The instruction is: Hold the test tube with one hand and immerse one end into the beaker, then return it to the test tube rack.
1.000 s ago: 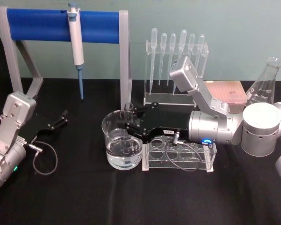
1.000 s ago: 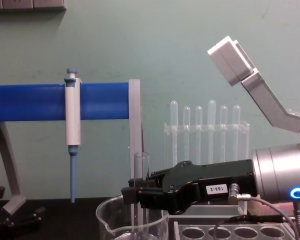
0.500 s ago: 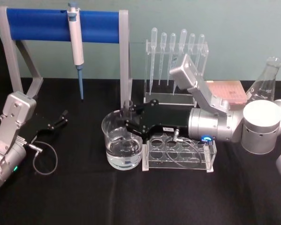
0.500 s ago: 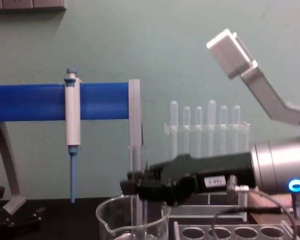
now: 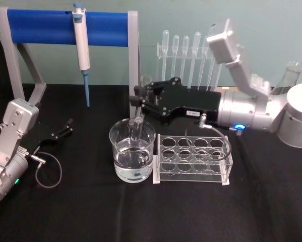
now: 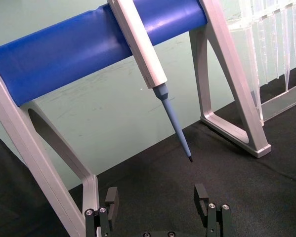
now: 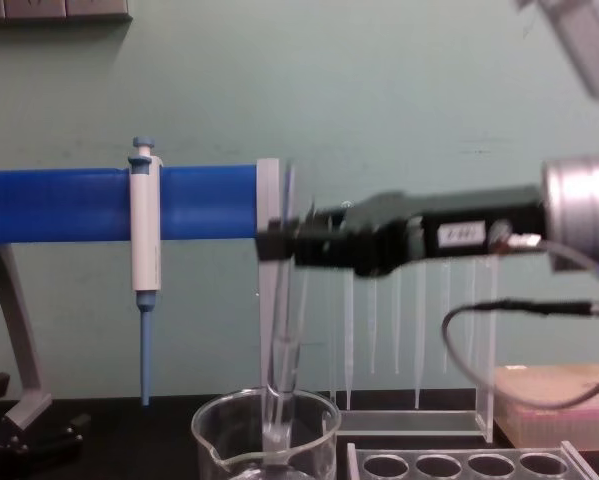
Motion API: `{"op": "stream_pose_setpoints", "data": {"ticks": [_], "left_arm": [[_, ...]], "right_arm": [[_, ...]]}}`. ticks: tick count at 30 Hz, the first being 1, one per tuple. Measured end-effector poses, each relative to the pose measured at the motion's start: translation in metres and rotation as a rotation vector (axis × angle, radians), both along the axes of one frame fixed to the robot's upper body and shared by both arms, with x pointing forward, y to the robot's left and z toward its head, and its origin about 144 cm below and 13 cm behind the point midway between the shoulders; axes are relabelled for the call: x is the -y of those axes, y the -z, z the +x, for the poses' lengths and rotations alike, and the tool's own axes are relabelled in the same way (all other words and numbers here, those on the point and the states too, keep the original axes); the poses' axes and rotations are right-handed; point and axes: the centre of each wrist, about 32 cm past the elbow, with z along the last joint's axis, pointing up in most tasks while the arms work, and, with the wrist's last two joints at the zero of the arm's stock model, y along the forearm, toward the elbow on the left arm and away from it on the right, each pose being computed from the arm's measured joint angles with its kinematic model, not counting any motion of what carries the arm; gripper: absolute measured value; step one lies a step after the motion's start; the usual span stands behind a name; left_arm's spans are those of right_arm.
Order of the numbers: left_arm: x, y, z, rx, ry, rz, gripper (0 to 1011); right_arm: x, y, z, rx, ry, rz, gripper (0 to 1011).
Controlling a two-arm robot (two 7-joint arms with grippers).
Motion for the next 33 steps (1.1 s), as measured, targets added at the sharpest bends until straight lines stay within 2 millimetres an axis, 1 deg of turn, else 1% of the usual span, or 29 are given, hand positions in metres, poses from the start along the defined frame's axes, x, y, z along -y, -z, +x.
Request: {"op": "stream_pose_setpoints", "data": {"ticks": [2, 6, 9, 10, 13, 14, 16, 17, 18, 22, 27, 33], "left_arm": [[0.000, 0.000, 0.000, 0.000, 0.000, 0.000, 1000], [0.000, 0.000, 0.000, 0.000, 0.000, 0.000, 1000], [0.000, 0.000, 0.000, 0.000, 0.000, 0.000, 1000], [0.000, 0.000, 0.000, 0.000, 0.000, 0.000, 1000], [0.000, 0.000, 0.000, 0.000, 0.000, 0.000, 1000], [0.000, 0.000, 0.000, 0.000, 0.000, 0.000, 1000], [0.000, 0.000, 0.000, 0.000, 0.000, 0.000, 1000], [0.000, 0.000, 0.000, 0.000, 0.000, 0.000, 1000], [0.000, 0.000, 0.000, 0.000, 0.000, 0.000, 1000], [0.000, 0.000, 0.000, 0.000, 0.000, 0.000, 1000], [0.000, 0.000, 0.000, 0.000, 0.000, 0.000, 1000], [0.000, 0.000, 0.000, 0.000, 0.000, 0.000, 1000]], "right_arm": [[0.005, -0.008, -0.003, 0.014, -0.004, 0.013, 225], [0.013, -0.017, -0.008, 0.033, -0.007, 0.027, 225], [0.023, -0.024, -0.015, 0.051, -0.004, 0.032, 224], [0.029, -0.027, -0.018, 0.057, 0.002, 0.032, 225], [0.039, -0.029, -0.024, 0.062, 0.009, 0.030, 225], [0.047, -0.030, -0.029, 0.067, 0.017, 0.029, 225], [0.054, -0.030, -0.034, 0.070, 0.022, 0.028, 225], [0.058, -0.030, -0.036, 0.071, 0.025, 0.028, 225], [0.069, -0.029, -0.044, 0.075, 0.038, 0.026, 225], [0.081, -0.022, -0.052, 0.069, 0.054, 0.017, 225], [0.088, -0.010, -0.058, 0.051, 0.072, 0.005, 225], [0.092, 0.002, -0.057, 0.042, 0.102, -0.014, 226]]}}
